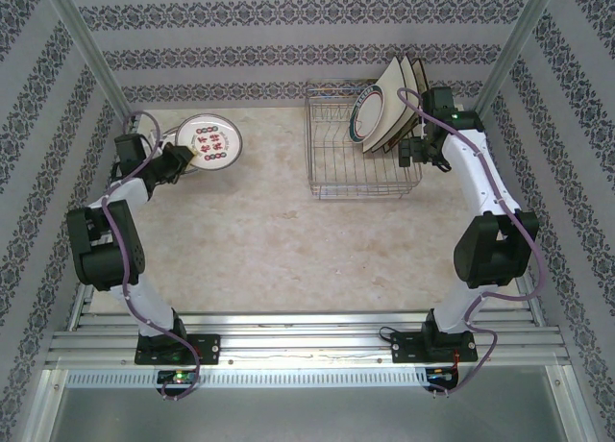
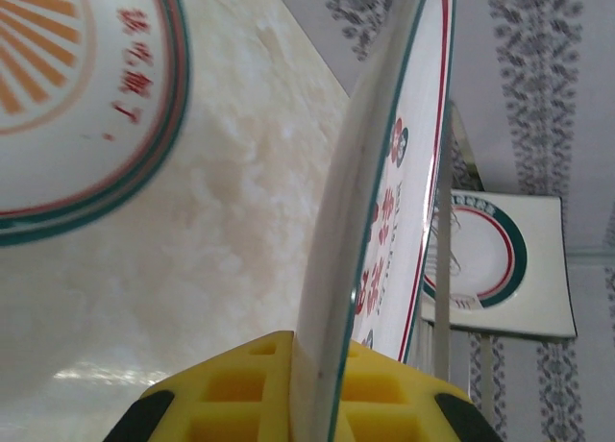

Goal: Unload the plates from the dish rack

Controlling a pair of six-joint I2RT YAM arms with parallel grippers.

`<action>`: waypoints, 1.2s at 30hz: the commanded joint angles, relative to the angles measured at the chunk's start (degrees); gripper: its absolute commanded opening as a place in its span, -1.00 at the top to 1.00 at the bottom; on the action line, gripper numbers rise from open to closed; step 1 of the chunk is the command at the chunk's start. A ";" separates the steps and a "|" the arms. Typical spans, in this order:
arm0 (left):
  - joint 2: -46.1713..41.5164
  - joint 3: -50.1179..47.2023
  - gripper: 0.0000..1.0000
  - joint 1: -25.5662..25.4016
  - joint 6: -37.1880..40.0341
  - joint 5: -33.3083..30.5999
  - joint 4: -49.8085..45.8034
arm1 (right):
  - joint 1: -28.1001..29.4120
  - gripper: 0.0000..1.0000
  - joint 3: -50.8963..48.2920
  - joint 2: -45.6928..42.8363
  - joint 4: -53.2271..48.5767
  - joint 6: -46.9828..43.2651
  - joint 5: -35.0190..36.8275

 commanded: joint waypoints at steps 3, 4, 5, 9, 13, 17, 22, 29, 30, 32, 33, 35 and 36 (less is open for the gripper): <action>2.34 -0.80 1.00 3.82 -1.91 -1.58 6.42 | -0.35 -0.96 -0.39 -1.91 -1.21 -0.74 -0.46; 2.40 -1.11 1.00 4.28 -2.19 -2.26 6.60 | -0.28 -0.96 -0.32 -1.75 -1.28 -0.80 -0.38; 2.35 -1.56 1.00 4.75 -2.48 -2.95 7.03 | -0.34 -0.96 -0.18 -1.57 -1.39 -0.79 -0.29; 2.13 -3.17 1.00 6.00 -4.12 -6.31 8.55 | -0.35 -0.96 -0.01 -1.20 -1.30 -0.86 -0.55; 2.94 -3.46 1.00 7.18 -5.18 -8.54 9.39 | -0.35 -0.96 -0.02 -1.11 -1.21 -0.91 -0.87; 5.28 -2.20 1.00 7.85 -5.32 -9.91 10.05 | -0.35 -0.96 -0.20 -1.14 -0.97 -0.86 -1.16; 9.98 0.50 1.00 8.38 -6.66 -9.83 12.61 | -0.26 -0.96 -0.05 -0.84 -1.30 -0.64 -1.43; 16.39 4.73 1.00 8.35 -8.97 -7.10 16.87 | 0.17 -0.96 -0.71 -1.45 -1.55 -0.24 -0.67; 16.94 5.14 1.00 8.37 -9.01 -6.89 17.04 | 0.15 -0.96 -0.69 -1.50 -1.54 -0.19 -0.66; 18.08 6.06 1.00 8.34 -9.01 -6.53 16.75 | 0.35 -0.96 -0.72 -1.37 -1.61 -0.17 -0.45; 18.47 6.53 1.00 8.34 -8.90 -6.35 16.56 | 0.44 -0.96 -0.62 -1.22 -1.63 -0.07 -0.46; 19.30 7.64 1.00 8.32 -8.67 -5.77 15.55 | 0.62 -0.96 -0.35 -0.82 -1.74 -0.08 -0.32; 19.65 8.17 1.00 8.24 -8.49 -5.60 15.02 | 0.78 -0.96 -0.29 -0.67 -1.87 -0.03 -0.33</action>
